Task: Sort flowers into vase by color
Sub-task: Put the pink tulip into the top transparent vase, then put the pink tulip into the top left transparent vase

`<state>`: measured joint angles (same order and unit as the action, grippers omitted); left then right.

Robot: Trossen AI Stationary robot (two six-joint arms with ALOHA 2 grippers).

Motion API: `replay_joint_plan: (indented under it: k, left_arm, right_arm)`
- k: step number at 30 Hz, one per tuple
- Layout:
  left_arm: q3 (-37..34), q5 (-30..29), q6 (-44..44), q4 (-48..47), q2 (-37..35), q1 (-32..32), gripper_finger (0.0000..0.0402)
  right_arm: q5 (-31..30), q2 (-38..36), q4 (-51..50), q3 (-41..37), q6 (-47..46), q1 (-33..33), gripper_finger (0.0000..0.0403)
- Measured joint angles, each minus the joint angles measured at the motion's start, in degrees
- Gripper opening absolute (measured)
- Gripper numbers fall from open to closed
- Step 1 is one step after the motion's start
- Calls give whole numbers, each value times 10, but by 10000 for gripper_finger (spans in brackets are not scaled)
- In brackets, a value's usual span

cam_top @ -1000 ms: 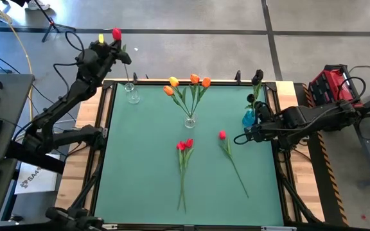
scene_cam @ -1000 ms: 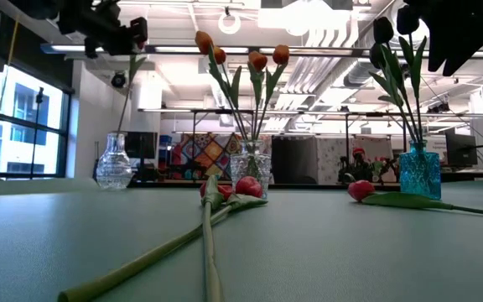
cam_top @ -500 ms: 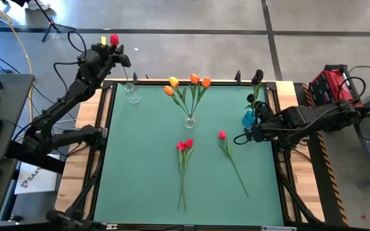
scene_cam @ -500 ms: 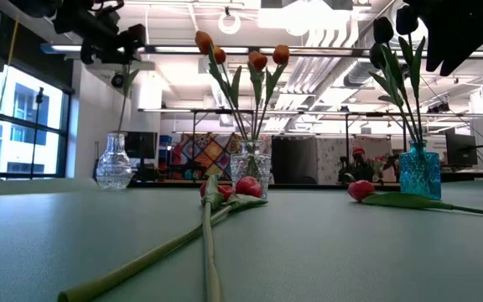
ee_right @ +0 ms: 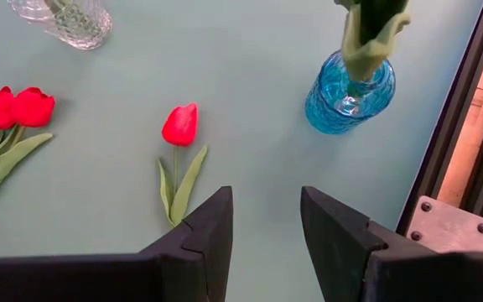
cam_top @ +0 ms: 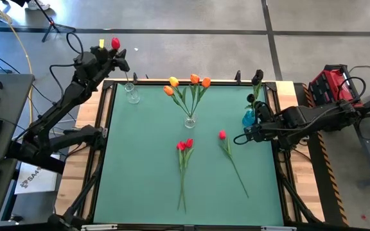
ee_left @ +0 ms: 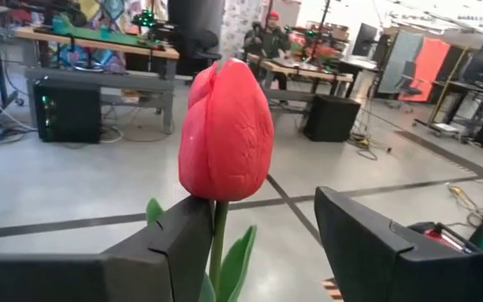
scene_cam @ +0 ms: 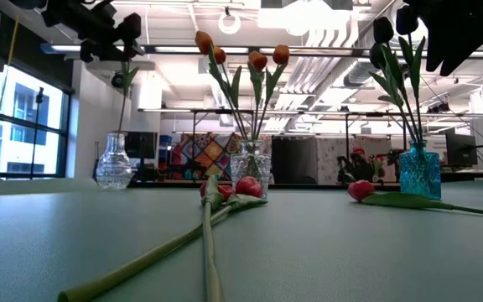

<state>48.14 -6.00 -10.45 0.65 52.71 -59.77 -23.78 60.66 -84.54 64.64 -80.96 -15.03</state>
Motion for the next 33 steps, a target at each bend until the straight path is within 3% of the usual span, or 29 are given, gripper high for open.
replay_joint_plan:
  k: [10,16,27,33]
  left_arm:
    - [0,37,0,-67,-31,0,197]
    - [0,73,0,-131,-33,0,197]
    - [0,55,-18,-214,-33,-1,200]
    - [4,65,-87,-208,-34,-1,213]
  right_arm:
    - [91,0,41,0,9,0,130]
    - [168,1,81,0,80,0,130]
    - [182,1,127,0,110,0,133]
    - [216,14,174,-5,100,-27,159]
